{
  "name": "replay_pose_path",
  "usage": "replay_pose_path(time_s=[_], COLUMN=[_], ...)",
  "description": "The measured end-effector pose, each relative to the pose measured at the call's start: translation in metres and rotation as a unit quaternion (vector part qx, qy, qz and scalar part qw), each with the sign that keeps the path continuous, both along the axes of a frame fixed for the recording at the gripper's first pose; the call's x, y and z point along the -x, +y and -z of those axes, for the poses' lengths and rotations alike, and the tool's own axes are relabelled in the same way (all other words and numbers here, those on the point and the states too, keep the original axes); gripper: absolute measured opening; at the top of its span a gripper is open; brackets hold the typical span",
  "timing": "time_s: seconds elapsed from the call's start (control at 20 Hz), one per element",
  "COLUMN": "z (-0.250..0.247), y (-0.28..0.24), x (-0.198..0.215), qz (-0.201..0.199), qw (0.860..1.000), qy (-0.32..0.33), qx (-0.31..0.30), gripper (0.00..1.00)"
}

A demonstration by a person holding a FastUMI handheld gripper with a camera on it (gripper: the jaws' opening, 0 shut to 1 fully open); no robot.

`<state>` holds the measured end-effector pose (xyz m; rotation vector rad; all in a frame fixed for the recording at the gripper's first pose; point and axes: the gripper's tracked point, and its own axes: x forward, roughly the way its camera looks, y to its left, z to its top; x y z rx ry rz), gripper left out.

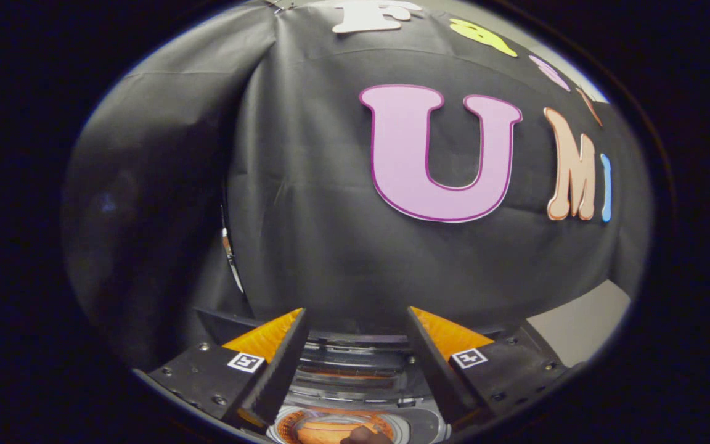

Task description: Put the clothes into the washing machine and then close the washing machine lid.

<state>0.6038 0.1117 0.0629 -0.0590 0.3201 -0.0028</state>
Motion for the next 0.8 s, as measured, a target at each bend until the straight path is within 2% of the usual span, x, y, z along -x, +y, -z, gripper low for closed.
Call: replay_pose_path(time_s=[0.4,0.5,0.8], z=[0.032,0.038,0.034], y=[-0.003,-0.006,-0.002], x=[-0.03,-0.034,-0.031], qz=[0.023,0.03,0.021], qw=[0.999,0.999,0.999], qy=[0.033,0.035,0.03], qx=[0.012,-0.015,-0.02], gripper=[0.95,0.95,0.96])
